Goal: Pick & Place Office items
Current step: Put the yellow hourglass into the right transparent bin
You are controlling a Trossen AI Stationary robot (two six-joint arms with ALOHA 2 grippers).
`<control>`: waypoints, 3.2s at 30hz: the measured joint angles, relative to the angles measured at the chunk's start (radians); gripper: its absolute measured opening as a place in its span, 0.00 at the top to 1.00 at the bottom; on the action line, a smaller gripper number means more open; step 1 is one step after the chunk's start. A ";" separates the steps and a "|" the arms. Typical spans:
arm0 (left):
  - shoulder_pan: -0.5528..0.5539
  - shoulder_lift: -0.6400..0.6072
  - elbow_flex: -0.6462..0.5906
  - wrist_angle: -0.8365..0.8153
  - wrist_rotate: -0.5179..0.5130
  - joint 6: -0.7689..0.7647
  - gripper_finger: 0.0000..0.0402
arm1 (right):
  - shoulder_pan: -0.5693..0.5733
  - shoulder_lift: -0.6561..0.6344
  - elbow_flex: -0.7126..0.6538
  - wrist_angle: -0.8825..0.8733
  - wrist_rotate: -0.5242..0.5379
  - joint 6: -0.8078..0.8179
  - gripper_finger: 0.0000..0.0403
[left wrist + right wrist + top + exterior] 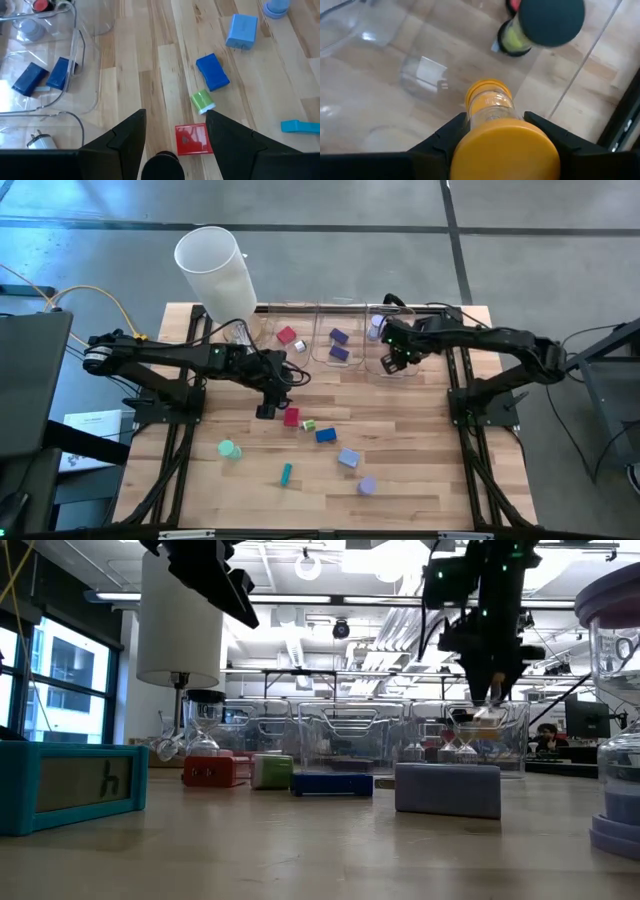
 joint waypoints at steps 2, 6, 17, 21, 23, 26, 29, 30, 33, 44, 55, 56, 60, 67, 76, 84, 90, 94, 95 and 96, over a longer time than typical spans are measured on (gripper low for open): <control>0.000 0.000 0.000 0.000 0.000 -0.003 0.51 | -0.021 0.000 -0.025 0.045 -0.032 -0.019 0.57; 0.000 0.000 0.000 0.000 0.001 -0.005 0.51 | -0.047 0.000 -0.049 0.091 -0.041 -0.031 0.57; 0.000 0.000 -0.001 0.018 0.001 -0.002 0.51 | -0.071 0.050 -0.053 0.109 -0.059 -0.031 0.57; 0.000 0.000 -0.001 0.018 0.001 0.003 0.51 | -0.072 0.106 -0.053 0.112 -0.062 -0.041 0.57; 0.000 0.000 -0.001 0.018 0.002 0.003 0.51 | -0.072 0.123 -0.053 0.115 -0.058 -0.045 0.57; 0.000 0.000 -0.005 0.021 0.002 0.003 0.51 | -0.074 0.129 -0.053 0.116 -0.057 -0.047 0.57; 0.000 0.000 -0.014 0.023 0.002 0.004 0.51 | -0.088 0.130 -0.053 0.120 -0.053 -0.048 0.57; 0.000 0.000 -0.015 0.021 0.001 0.010 0.51 | -0.094 0.130 -0.053 0.120 -0.054 -0.048 0.57; 0.000 0.000 -0.020 0.024 0.002 0.022 0.51 | -0.109 0.130 -0.053 0.116 -0.054 -0.049 0.57; 0.000 0.000 -0.020 0.024 0.002 0.021 0.51 | -0.117 0.130 -0.053 0.121 -0.069 -0.049 0.46; 0.000 0.000 -0.020 0.024 0.001 0.018 0.51 | -0.116 0.128 -0.039 0.120 -0.122 -0.079 0.48; 0.000 0.000 -0.020 0.024 0.001 0.018 0.51 | -0.116 0.128 -0.033 0.113 -0.131 -0.080 0.48; 0.000 0.000 -0.020 0.024 0.001 0.006 0.51 | -0.116 0.128 -0.003 0.062 -0.136 -0.088 0.48; 0.000 0.000 -0.020 0.024 0.001 -0.011 0.51 | -0.116 0.127 0.094 -0.077 -0.094 -0.101 0.48; 0.000 0.000 -0.020 0.024 0.001 -0.049 0.51 | -0.044 0.108 0.233 -0.190 -0.018 -0.068 0.48; 0.000 0.000 -0.020 0.028 0.001 -0.061 0.51 | -0.023 0.110 0.238 -0.221 0.001 -0.042 0.50; 0.000 0.000 -0.020 0.027 0.002 -0.069 0.51 | -0.023 0.110 0.238 -0.215 0.002 -0.028 0.52; 0.000 0.000 -0.020 0.022 0.002 -0.069 0.51 | -0.023 0.110 0.215 -0.174 0.005 -0.023 0.50; 0.000 0.000 -0.020 0.019 0.002 -0.069 0.51 | -0.023 0.110 0.201 -0.165 0.003 -0.022 0.50; 0.000 0.000 -0.020 0.015 0.002 -0.069 0.51 | -0.023 0.110 0.186 -0.161 0.002 -0.022 0.51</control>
